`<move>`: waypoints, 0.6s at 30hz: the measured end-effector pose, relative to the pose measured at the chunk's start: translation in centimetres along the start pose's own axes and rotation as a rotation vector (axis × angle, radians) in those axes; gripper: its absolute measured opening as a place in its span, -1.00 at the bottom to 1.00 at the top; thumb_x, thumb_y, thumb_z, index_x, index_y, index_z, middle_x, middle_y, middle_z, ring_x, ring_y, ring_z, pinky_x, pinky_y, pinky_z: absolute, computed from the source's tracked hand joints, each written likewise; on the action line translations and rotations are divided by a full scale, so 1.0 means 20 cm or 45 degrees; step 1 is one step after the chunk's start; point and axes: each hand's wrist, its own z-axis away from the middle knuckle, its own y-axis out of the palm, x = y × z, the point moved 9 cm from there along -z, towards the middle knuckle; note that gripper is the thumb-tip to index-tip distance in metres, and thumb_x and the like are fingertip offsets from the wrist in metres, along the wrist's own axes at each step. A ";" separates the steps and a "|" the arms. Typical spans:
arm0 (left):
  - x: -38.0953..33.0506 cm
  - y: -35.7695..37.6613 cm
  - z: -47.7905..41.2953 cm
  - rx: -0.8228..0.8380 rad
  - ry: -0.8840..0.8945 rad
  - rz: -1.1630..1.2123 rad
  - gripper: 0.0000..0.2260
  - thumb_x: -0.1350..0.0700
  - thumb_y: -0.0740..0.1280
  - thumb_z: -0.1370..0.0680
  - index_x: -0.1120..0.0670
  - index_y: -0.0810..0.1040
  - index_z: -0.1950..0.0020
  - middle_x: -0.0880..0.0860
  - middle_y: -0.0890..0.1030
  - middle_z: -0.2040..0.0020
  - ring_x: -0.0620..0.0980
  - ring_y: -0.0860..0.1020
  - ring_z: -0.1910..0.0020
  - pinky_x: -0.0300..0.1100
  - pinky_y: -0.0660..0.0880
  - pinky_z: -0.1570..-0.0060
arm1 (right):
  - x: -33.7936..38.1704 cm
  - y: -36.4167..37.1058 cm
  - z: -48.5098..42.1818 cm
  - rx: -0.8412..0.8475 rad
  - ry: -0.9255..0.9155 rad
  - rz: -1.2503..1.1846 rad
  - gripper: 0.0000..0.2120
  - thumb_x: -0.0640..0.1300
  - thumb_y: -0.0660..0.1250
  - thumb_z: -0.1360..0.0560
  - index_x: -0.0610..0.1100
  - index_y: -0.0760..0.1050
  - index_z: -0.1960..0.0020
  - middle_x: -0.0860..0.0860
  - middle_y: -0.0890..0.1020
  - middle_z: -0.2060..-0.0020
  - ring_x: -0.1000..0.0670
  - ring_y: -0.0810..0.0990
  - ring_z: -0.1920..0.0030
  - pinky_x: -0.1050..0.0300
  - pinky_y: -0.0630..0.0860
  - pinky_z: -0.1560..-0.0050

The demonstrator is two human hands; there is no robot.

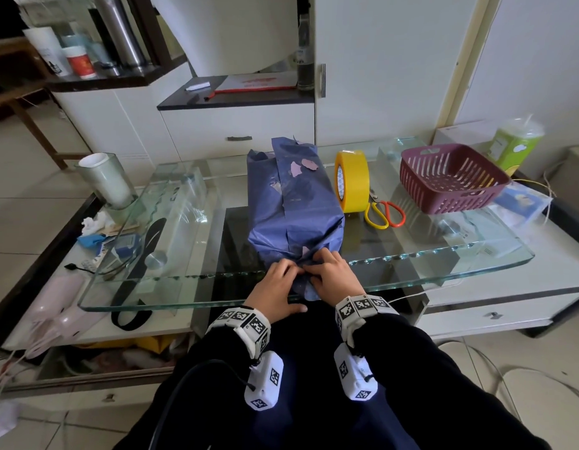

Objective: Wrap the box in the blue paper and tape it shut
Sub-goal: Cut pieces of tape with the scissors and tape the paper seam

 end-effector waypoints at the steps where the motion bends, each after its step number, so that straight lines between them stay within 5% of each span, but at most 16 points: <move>1: 0.00 -0.01 -0.01 -0.019 0.002 -0.015 -0.46 -0.04 0.46 -0.39 0.09 0.38 -0.29 0.02 0.35 -0.24 -0.01 0.33 -0.26 -0.08 0.45 -0.16 | 0.00 0.00 -0.01 -0.022 -0.001 -0.023 -0.67 -0.16 0.24 -0.51 -0.04 0.55 -0.24 -0.13 0.47 -0.19 -0.19 0.40 -0.18 0.02 0.35 -0.23; 8: -0.06 -0.04 -0.13 -0.168 0.051 -0.048 -0.74 0.09 0.35 -0.44 0.14 0.45 -0.09 0.08 0.43 -0.13 0.05 0.43 -0.14 -0.03 0.48 -0.02 | -0.10 -0.07 -0.04 -0.166 0.054 -0.102 -0.75 -0.21 0.30 -0.42 -0.15 0.66 -0.05 -0.20 0.56 -0.01 -0.27 0.49 -0.04 -0.10 0.48 -0.09; 12: -0.11 -0.09 -0.22 -0.269 0.138 -0.044 -0.79 0.02 0.29 -0.46 0.13 0.51 0.01 0.06 0.52 -0.05 0.05 0.52 -0.01 -0.03 0.55 0.14 | -0.17 -0.14 -0.09 -0.151 0.074 -0.053 -0.71 -0.21 0.25 -0.50 -0.13 0.59 -0.18 -0.16 0.50 -0.14 -0.22 0.42 -0.16 -0.03 0.38 -0.20; 15: -0.14 -0.14 -0.28 -0.398 0.215 -0.094 -0.72 -0.07 0.18 -0.44 0.06 0.59 0.22 -0.04 0.63 0.14 -0.04 0.62 0.27 -0.25 0.52 0.44 | -0.23 -0.16 -0.13 -0.132 0.102 -0.036 -0.69 -0.18 0.23 -0.52 -0.10 0.56 -0.23 -0.14 0.47 -0.19 -0.20 0.38 -0.21 -0.01 0.34 -0.25; 18: -0.16 -0.17 -0.34 -0.423 0.246 -0.122 -0.70 -0.06 0.18 -0.44 0.01 0.66 0.27 -0.11 0.67 0.20 -0.12 0.63 0.37 -0.31 0.45 0.49 | -0.28 -0.17 -0.18 -0.109 0.128 -0.041 -0.68 -0.17 0.24 -0.52 -0.08 0.55 -0.25 -0.12 0.46 -0.20 -0.18 0.38 -0.22 0.01 0.32 -0.28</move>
